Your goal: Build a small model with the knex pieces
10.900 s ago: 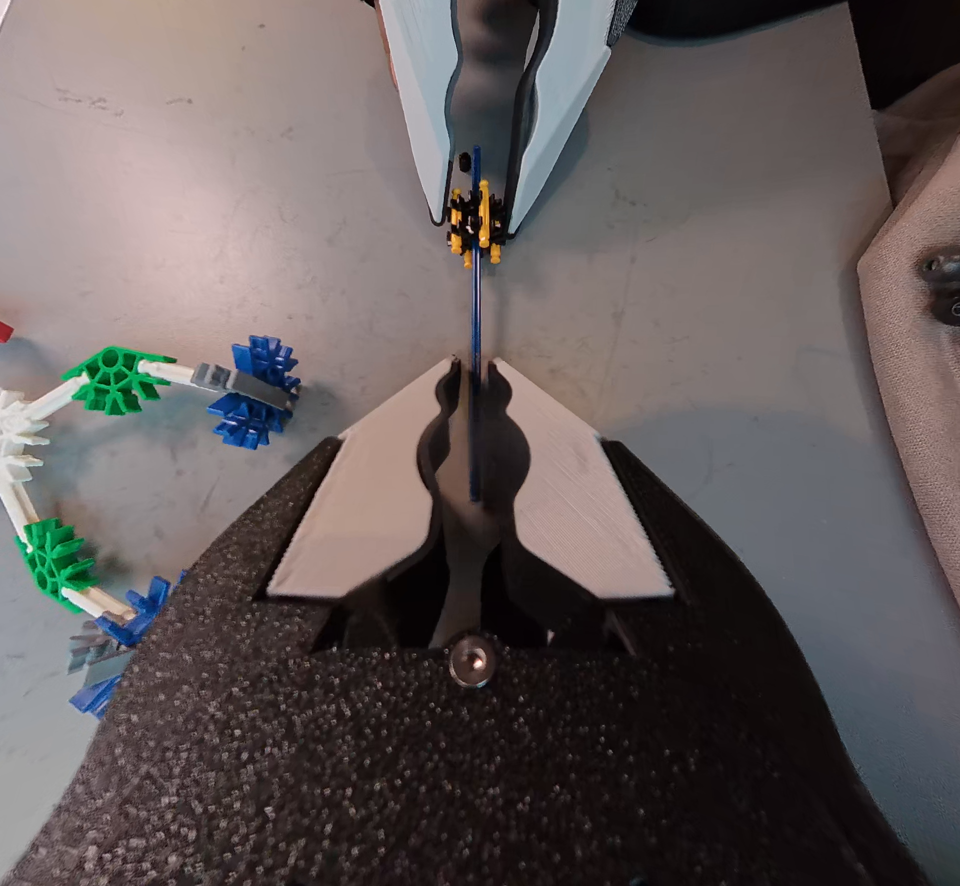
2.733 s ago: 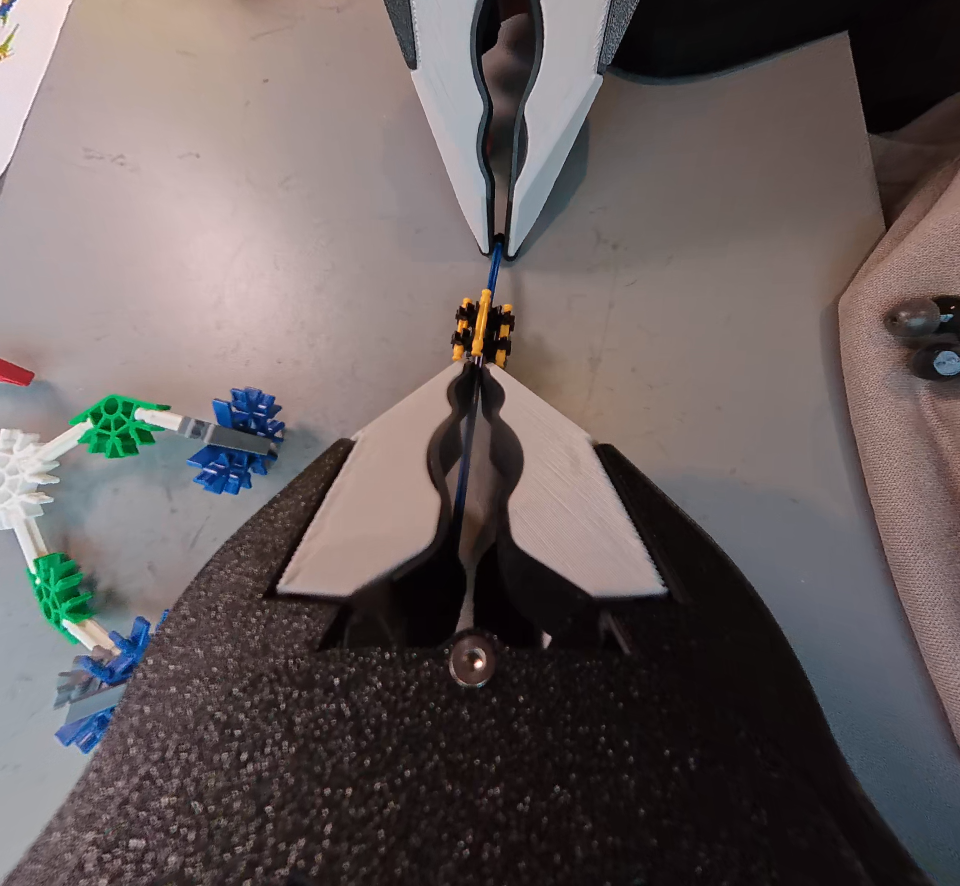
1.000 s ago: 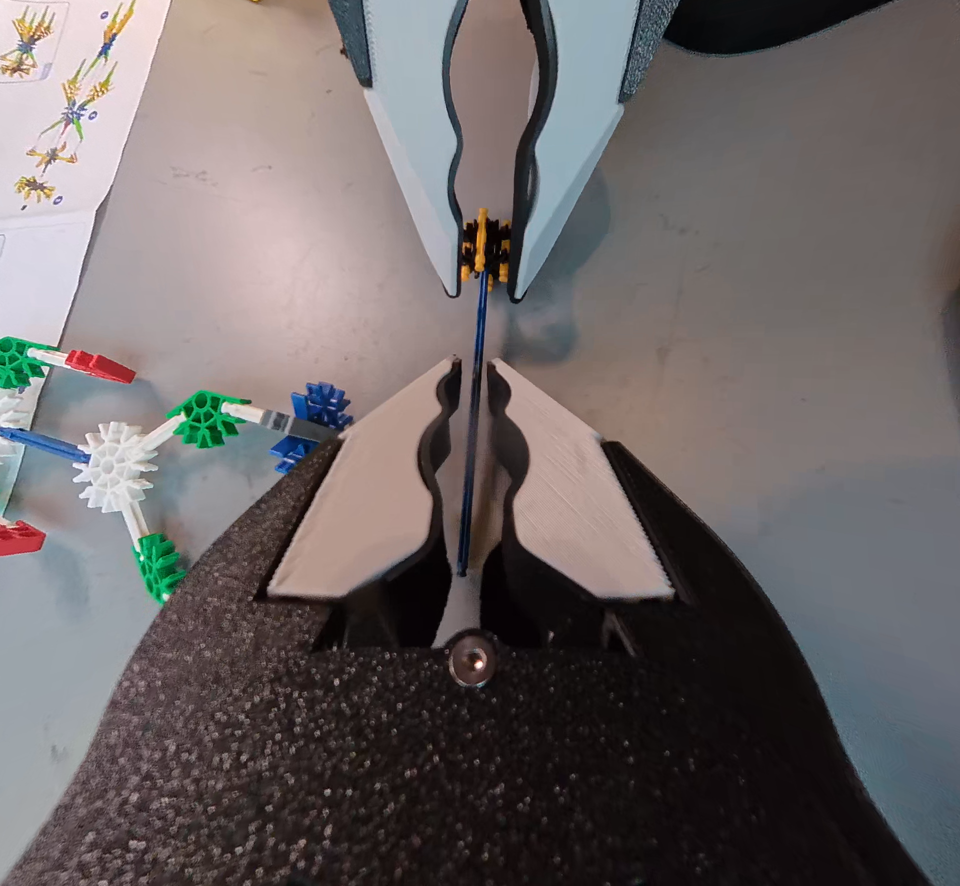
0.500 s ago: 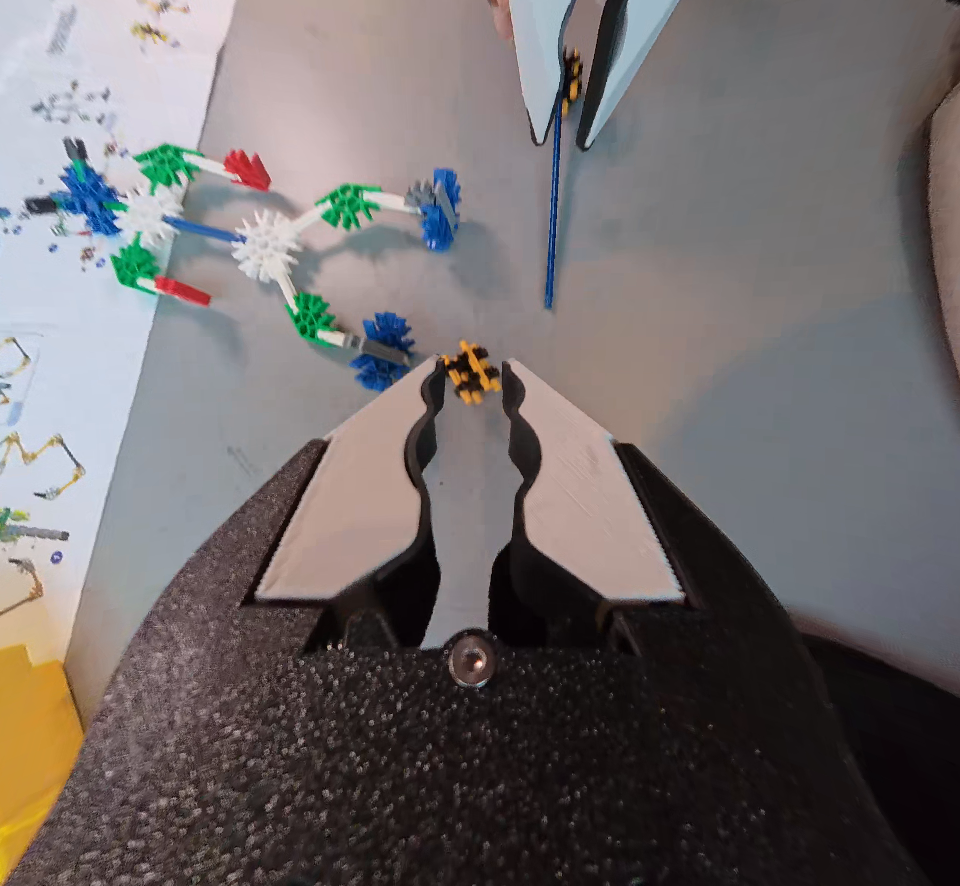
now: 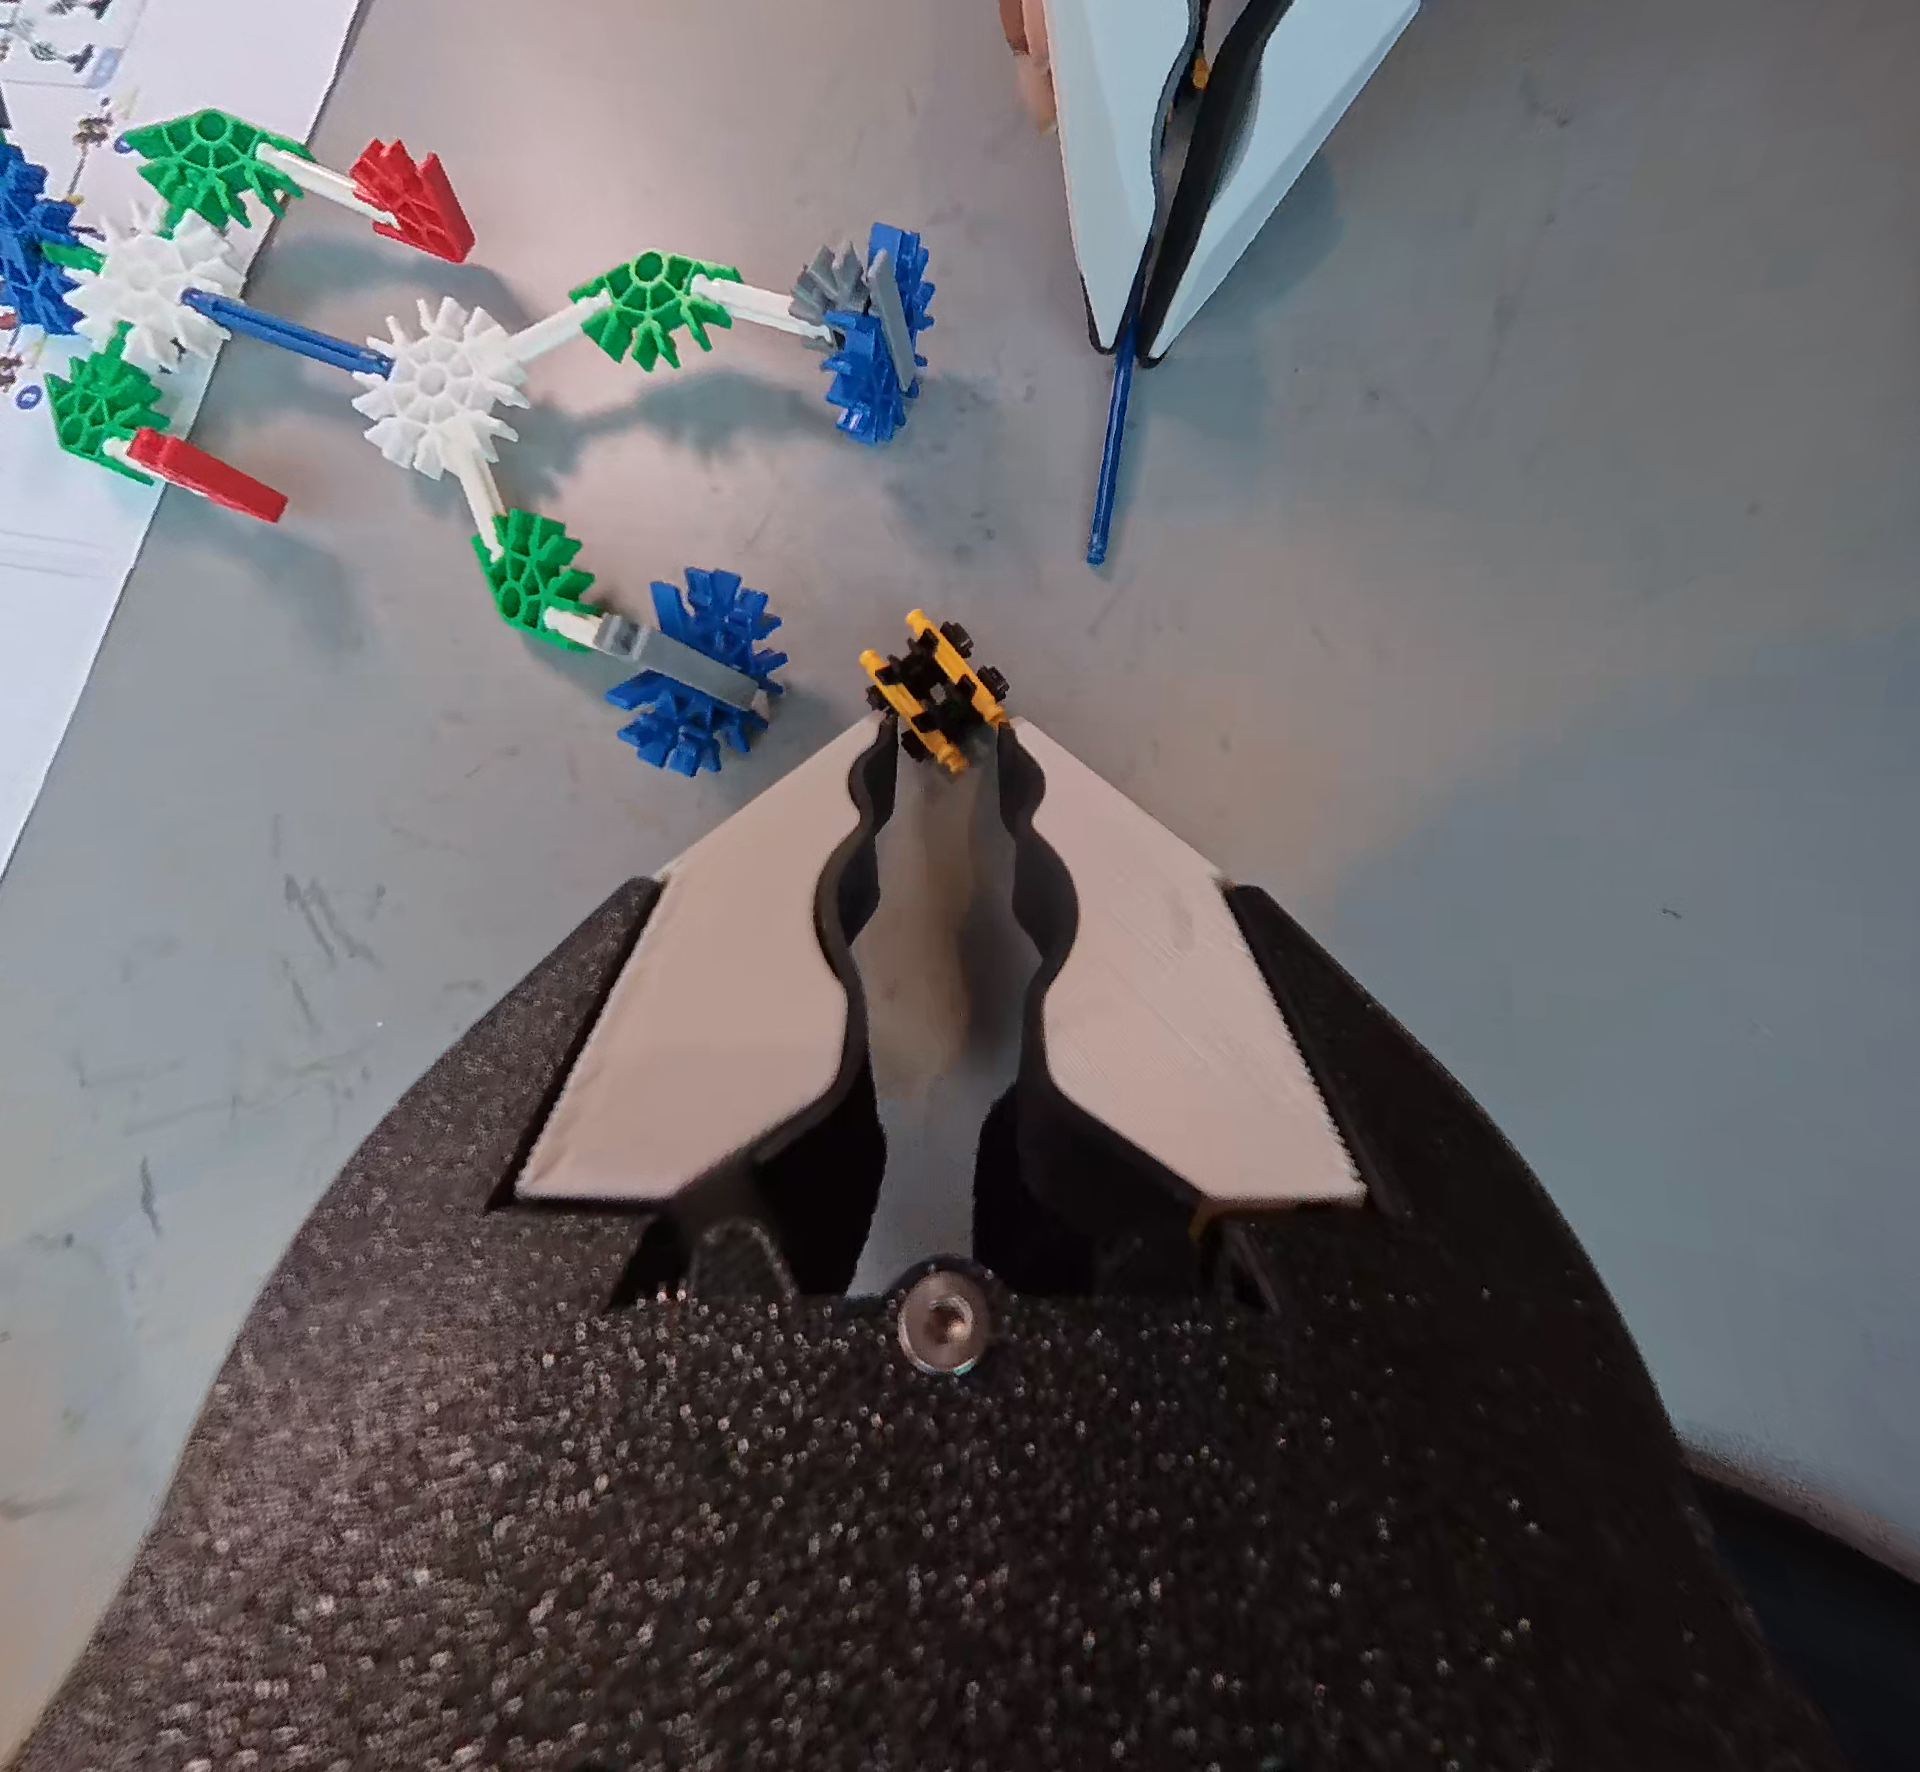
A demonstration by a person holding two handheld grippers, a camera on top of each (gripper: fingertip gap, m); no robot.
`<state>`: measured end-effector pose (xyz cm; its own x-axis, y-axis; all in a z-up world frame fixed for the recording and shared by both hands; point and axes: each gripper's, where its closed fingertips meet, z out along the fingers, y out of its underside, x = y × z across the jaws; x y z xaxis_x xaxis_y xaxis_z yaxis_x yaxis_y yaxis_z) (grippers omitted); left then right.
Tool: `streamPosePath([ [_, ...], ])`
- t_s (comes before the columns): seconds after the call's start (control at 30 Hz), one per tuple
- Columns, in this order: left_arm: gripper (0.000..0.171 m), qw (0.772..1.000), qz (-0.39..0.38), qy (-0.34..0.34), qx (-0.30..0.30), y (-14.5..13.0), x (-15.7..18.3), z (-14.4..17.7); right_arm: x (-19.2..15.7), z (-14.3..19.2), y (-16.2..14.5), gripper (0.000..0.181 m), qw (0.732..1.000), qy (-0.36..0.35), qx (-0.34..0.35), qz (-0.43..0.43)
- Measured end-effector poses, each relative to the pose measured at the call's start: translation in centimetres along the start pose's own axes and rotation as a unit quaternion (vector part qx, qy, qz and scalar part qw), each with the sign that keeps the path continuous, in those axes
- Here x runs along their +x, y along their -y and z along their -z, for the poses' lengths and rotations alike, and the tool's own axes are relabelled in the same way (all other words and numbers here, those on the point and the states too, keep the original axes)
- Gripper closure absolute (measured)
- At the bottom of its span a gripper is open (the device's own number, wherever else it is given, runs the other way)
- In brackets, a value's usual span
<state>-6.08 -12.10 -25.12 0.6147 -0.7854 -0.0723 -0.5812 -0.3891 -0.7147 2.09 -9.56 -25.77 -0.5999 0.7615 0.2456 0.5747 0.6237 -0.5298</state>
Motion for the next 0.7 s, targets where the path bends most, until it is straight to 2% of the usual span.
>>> streamPosePath([
  [0.1,0.151,1.0,0.004,-0.007,-0.001,-0.2,0.0,0.2,0.0,0.2,-0.3,0.178,1.0,-0.004,0.007,-0.005],
  [0.2,0.142,1.0,0.023,-0.004,0.011,-0.1,-0.3,1.0,0.1,0.2,-0.4,0.178,1.0,-0.008,0.014,-0.007],
  [0.33,0.125,0.994,0.1,-0.014,0.036,1.4,-0.4,1.3,0.1,0.2,-0.4,0.178,1.0,-0.013,0.018,-0.005],
  [0.43,0.126,0.992,0.123,-0.004,0.011,1.3,-0.4,0.4,0.3,0.2,-0.4,0.178,1.0,-0.021,0.02,-0.006],
  [0.53,0.145,0.994,0.105,0.015,-0.018,0.7,-0.3,-0.3,0.5,0.2,-0.5,0.178,0.999,-0.027,0.023,-0.011],
  [0.7,0.146,0.999,0.046,0.013,-0.012,0.9,0.2,-0.6,1.2,0.5,-0.3,0.179,0.998,-0.041,0.041,-0.016],
])
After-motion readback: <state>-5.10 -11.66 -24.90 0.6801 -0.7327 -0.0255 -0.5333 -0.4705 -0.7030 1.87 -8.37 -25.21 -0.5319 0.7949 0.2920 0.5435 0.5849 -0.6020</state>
